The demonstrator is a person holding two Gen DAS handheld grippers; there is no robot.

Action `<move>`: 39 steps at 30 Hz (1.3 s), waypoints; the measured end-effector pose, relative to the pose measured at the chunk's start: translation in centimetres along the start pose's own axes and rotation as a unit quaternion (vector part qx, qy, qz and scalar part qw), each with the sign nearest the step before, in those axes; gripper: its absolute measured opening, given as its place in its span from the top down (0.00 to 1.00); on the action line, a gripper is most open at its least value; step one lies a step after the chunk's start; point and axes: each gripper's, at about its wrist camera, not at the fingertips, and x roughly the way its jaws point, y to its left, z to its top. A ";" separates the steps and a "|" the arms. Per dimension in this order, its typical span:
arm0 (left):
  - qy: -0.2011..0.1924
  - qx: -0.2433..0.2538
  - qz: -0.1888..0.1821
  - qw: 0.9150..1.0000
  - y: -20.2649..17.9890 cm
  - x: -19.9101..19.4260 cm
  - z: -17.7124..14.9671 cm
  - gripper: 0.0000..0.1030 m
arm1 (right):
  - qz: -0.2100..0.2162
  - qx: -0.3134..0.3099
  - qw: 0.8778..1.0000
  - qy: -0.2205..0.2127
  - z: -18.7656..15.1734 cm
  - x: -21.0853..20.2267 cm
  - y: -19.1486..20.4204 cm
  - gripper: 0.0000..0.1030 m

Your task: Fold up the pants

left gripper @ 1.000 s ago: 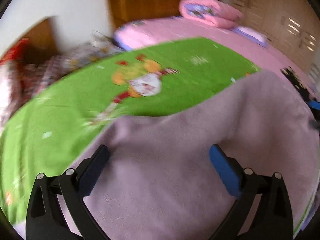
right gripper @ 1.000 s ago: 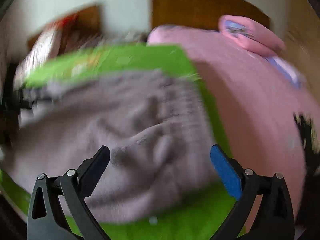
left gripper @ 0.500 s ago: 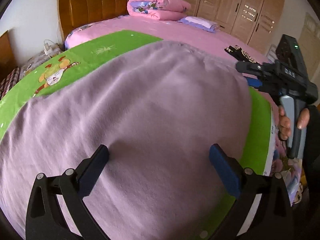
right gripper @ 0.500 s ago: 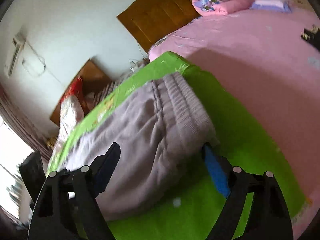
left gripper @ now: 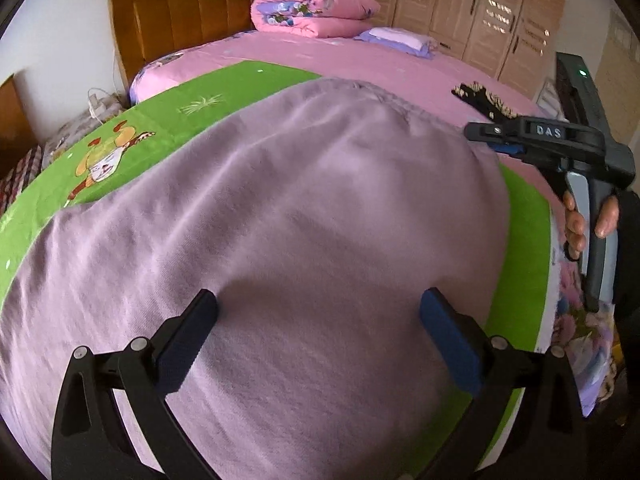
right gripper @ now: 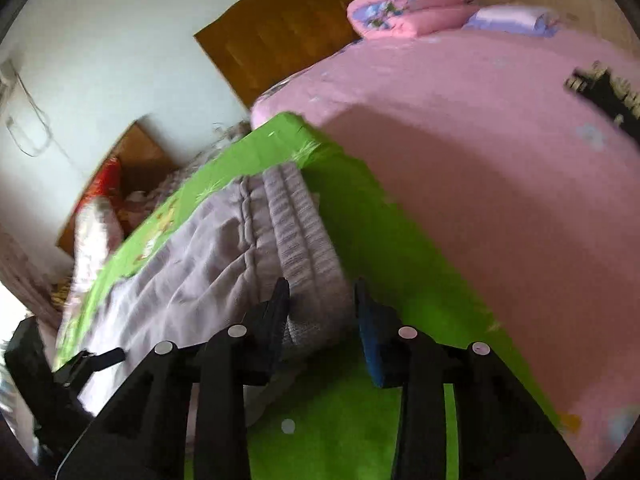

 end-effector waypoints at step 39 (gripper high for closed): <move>-0.027 -0.348 0.274 0.896 22.5 -19.6 -21.2 0.02 | 0.098 -0.563 0.813 0.112 -14.9 9.8 39.6 0.05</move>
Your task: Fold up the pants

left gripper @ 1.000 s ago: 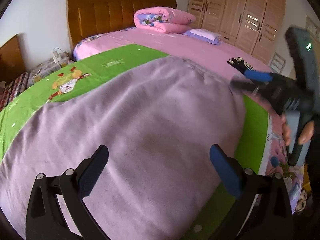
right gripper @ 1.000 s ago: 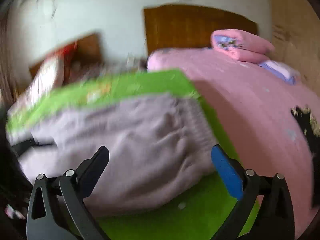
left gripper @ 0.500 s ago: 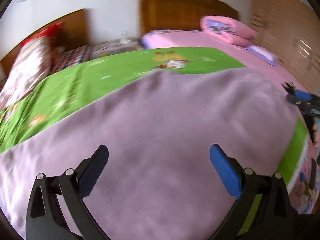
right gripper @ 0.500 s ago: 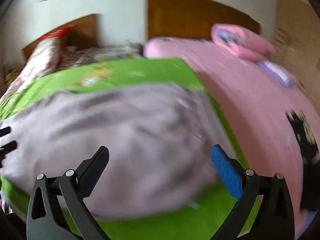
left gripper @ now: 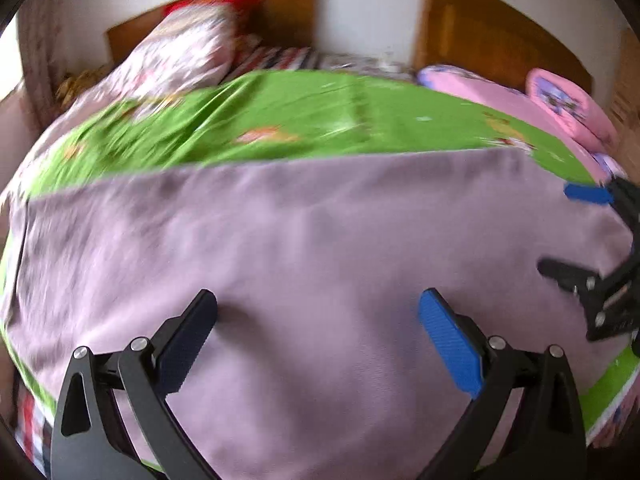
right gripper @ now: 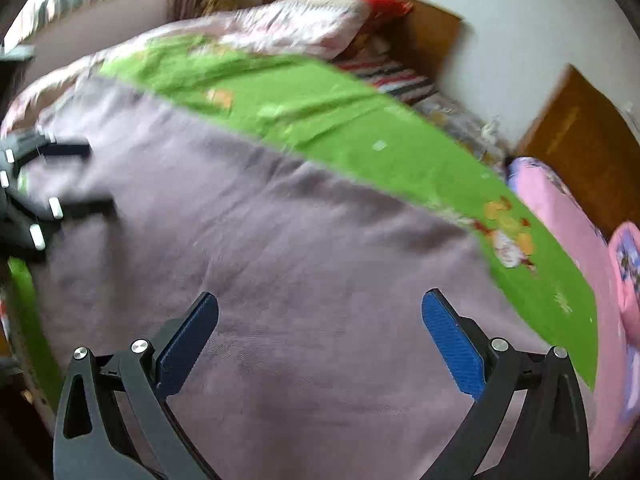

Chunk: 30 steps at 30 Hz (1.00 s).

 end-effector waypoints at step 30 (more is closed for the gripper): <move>-0.109 -0.430 0.109 0.890 25.6 -13.6 -15.6 0.02 | 0.209 -0.338 0.912 -0.107 12.7 1.1 29.6 0.07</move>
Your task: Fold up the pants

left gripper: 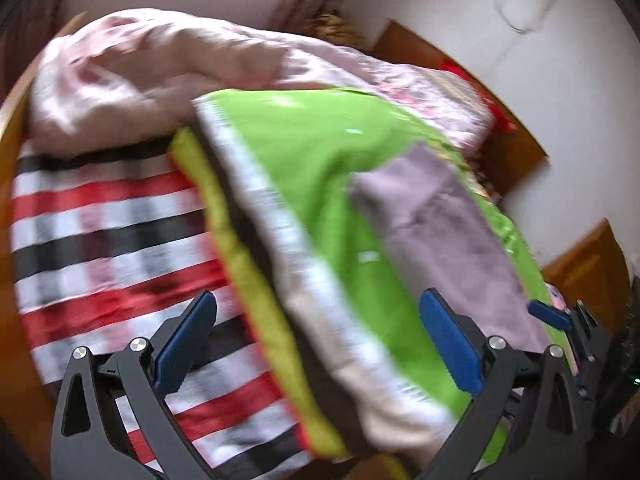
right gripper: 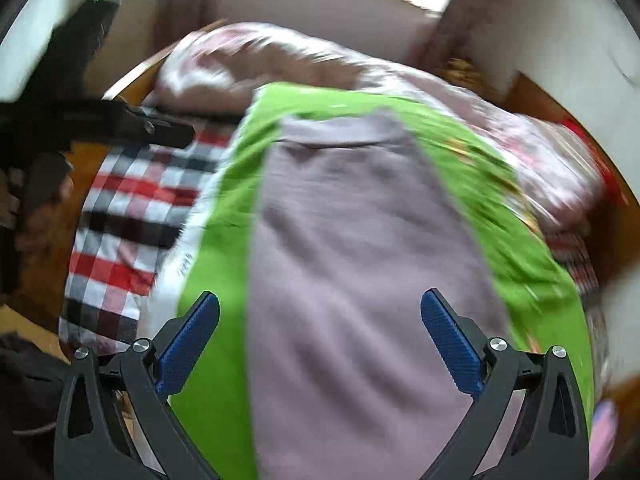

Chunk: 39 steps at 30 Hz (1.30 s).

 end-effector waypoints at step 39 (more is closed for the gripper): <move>-0.004 0.064 -0.333 0.941 -9.4 6.9 8.6 0.83 | 0.018 0.151 0.988 -0.001 -8.9 -4.3 -2.6 0.22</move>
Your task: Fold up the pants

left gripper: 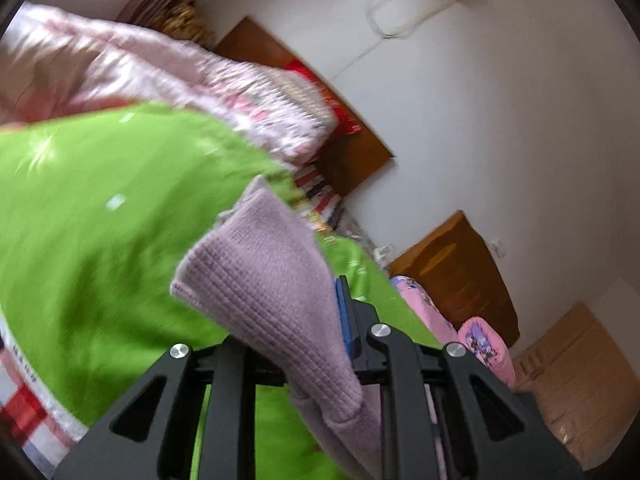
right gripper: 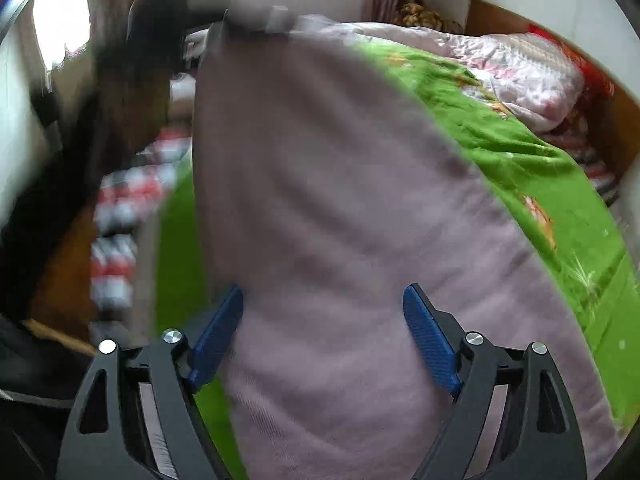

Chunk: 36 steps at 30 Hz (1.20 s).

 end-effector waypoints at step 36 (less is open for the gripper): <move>0.377 0.336 -0.124 0.854 -32.4 18.8 -29.7 0.45 | -0.287 0.421 0.850 -0.132 -21.3 -26.3 -16.6 0.07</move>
